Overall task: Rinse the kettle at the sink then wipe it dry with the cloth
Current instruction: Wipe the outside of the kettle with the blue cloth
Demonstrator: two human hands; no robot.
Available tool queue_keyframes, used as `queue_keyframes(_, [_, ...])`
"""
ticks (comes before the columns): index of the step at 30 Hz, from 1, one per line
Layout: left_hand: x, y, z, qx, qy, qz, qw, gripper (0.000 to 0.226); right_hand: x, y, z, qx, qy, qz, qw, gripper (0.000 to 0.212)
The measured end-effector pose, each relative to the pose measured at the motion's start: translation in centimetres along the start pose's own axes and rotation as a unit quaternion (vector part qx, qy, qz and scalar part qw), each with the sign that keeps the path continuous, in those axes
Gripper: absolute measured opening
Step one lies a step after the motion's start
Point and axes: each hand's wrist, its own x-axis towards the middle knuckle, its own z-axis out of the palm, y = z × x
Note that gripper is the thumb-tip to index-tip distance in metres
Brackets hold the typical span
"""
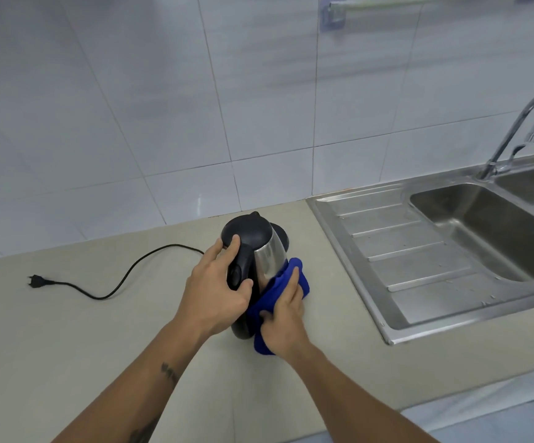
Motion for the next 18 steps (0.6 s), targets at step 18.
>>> queue_keyframes(18, [1.6, -2.3, -1.4, -0.041, -0.027, 0.047, 0.998, 0.081, 3.0, -3.6, -6.4, -0.115, 0.012, -0.139, 0.983, 0.107])
